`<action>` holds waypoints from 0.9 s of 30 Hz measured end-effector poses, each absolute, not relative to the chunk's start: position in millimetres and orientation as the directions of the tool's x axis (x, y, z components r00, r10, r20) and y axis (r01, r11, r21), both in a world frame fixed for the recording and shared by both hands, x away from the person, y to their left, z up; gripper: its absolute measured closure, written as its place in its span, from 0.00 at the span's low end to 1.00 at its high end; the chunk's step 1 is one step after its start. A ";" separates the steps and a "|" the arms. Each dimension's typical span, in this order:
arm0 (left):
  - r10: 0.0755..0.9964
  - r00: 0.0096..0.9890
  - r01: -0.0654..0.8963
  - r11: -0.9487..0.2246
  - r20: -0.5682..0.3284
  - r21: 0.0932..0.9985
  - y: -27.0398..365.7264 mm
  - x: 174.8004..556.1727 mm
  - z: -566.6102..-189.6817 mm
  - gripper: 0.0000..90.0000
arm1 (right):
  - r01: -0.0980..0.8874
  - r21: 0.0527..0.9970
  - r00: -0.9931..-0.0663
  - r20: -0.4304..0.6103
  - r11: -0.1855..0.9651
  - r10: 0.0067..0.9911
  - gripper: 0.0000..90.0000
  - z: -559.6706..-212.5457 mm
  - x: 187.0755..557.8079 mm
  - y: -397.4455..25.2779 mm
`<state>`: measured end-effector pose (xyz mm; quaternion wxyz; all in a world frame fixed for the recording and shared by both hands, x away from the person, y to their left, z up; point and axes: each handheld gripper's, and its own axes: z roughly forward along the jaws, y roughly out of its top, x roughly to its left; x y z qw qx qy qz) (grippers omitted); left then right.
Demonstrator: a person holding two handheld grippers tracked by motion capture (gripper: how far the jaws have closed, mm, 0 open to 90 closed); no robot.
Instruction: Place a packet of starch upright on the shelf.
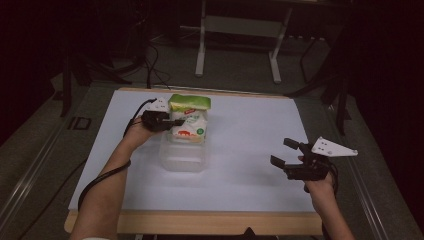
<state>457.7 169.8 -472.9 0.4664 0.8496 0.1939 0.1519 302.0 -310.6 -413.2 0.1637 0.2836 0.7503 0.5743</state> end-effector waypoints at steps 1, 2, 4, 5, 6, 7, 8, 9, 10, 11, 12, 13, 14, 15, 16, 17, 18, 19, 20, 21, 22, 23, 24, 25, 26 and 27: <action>0.470 0.878 0.178 -0.501 0.093 0.847 168.6 457.2 -472.3 0.86 | 0.238 0.955 -0.786 0.080 0.180 0.614 0.16 -413.2 302.0 -310.6; 0.469 0.878 0.182 -0.507 0.092 0.843 167.9 457.7 -471.6 0.86 | 0.235 0.955 -0.787 0.077 0.183 0.612 0.16 -413.8 302.0 -309.8; 0.476 0.876 0.200 -0.499 0.073 0.843 168.5 458.2 -471.9 0.86 | 0.236 0.955 -0.787 0.077 0.182 0.612 0.16 -413.9 302.0 -309.8; 0.480 0.875 0.209 -0.495 0.065 0.843 169.1 458.6 -472.4 0.86 | 0.236 0.955 -0.787 0.079 0.181 0.611 0.16 -413.8 302.2 -309.9; 0.478 0.877 0.215 -0.491 0.055 0.844 171.4 458.4 -474.3 0.86 | 0.236 0.955 -0.786 0.080 0.179 0.613 0.16 -413.2 301.9 -310.3; 0.478 0.877 0.215 -0.491 0.055 0.844 171.4 458.4 -474.3 0.86 | 0.236 0.955 -0.786 0.080 0.179 0.613 0.16 -413.2 301.9 -310.3; 0.482 0.875 0.224 -0.482 0.043 0.847 173.2 458.5 -476.2 0.86 | 0.236 0.955 -0.786 0.080 0.178 0.613 0.16 -412.9 301.8 -310.5; 0.482 0.875 0.224 -0.476 0.040 0.850 175.0 458.3 -478.3 0.86 | 0.233 0.956 -0.786 0.078 0.177 0.614 0.16 -412.6 301.6 -310.9; 0.476 0.878 0.202 -0.471 0.055 0.858 178.2 457.8 -482.6 0.86 | 0.234 0.957 -0.785 0.080 0.174 0.614 0.16 -412.4 301.5 -311.8; 0.476 0.878 0.202 -0.471 0.055 0.858 178.2 457.8 -482.6 0.86 | 0.234 0.957 -0.785 0.080 0.174 0.614 0.16 -412.4 301.5 -311.8; 0.479 0.876 0.206 -0.460 0.047 0.864 179.8 457.9 -485.0 0.86 | 0.236 0.956 -0.784 0.082 0.173 0.616 0.16 -412.6 301.6 -312.4; 0.483 0.874 0.208 -0.456 0.044 0.865 180.3 458.1 -485.8 0.86 | 0.236 0.956 -0.784 0.082 0.173 0.616 0.16 -412.6 301.6 -312.4; 0.490 0.871 0.216 -0.459 0.043 0.862 179.3 458.2 -485.3 0.86 | 0.238 0.956 -0.784 0.084 0.172 0.615 0.16 -412.9 301.8 -312.3; 0.490 0.871 0.216 -0.459 0.043 0.862 179.3 458.2 -485.3 0.86 | 0.238 0.956 -0.784 0.084 0.172 0.615 0.16 -412.9 301.8 -312.3; 0.493 0.869 0.227 -0.460 0.035 0.859 178.8 459.0 -484.5 0.86 | 0.239 0.955 -0.783 0.083 0.175 0.616 0.16 -413.3 302.1 -311.7; 0.493 0.869 0.227 -0.460 0.035 0.859 178.8 459.0 -484.5 0.86 | 0.239 0.955 -0.783 0.083 0.175 0.616 0.16 -413.3 302.1 -311.7; 0.491 0.871 0.233 -0.457 0.025 0.858 179.3 459.9 -484.2 0.86 | 0.239 0.955 -0.785 0.085 0.175 0.613 0.16 -413.8 302.4 -311.1; 0.491 0.871 0.236 -0.456 0.021 0.858 179.5 460.0 -484.1 0.86 | 0.239 0.955 -0.785 0.085 0.175 0.613 0.16 -413.8 302.4 -311.1; 0.492 0.870 0.249 -0.449 0.005 0.858 179.8 460.5 -483.5 0.83 | 0.238 0.955 -0.787 0.082 0.179 0.612 0.16 -413.8 302.1 -310.5; 0.502 0.865 0.258 -0.446 0.001 0.857 179.5 460.9 -483.2 0.83 | 0.238 0.955 -0.787 0.082 0.179 0.612 0.16 -413.8 302.1 -310.5; 0.517 0.855 0.293 -0.424 -0.036 0.857 178.2 460.4 -481.3 0.72 | 0.240 0.955 -0.787 0.084 0.177 0.611 0.16 -413.5 302.2 -310.5; 0.517 0.855 0.293 -0.424 -0.036 0.857 178.2 460.4 -481.3 0.67 | 0.240 0.955 -0.787 0.084 0.177 0.611 0.16 -413.5 302.2 -310.5; 0.543 0.839 0.305 -0.411 -0.038 0.859 176.3 459.5 -479.9 0.67 | 0.241 0.955 -0.787 0.086 0.175 0.611 0.16 -413.3 302.1 -310.6; 0.548 0.835 0.323 -0.408 -0.054 0.854 174.9 459.0 -477.8 0.53 | 0.239 0.955 -0.786 0.084 0.176 0.612 0.16 -412.9 302.2 -310.7; 0.531 0.847 0.294 -0.408 -0.037 0.864 173.6 457.0 -475.7 0.40 | 0.239 0.955 -0.786 0.084 0.176 0.613 0.16 -412.6 302.0 -310.8; 0.531 0.847 0.294 -0.408 -0.037 0.864 173.6 457.0 -475.7 0.39 | 0.239 0.955 -0.786 0.084 0.176 0.613 0.16 -412.6 302.0 -310.8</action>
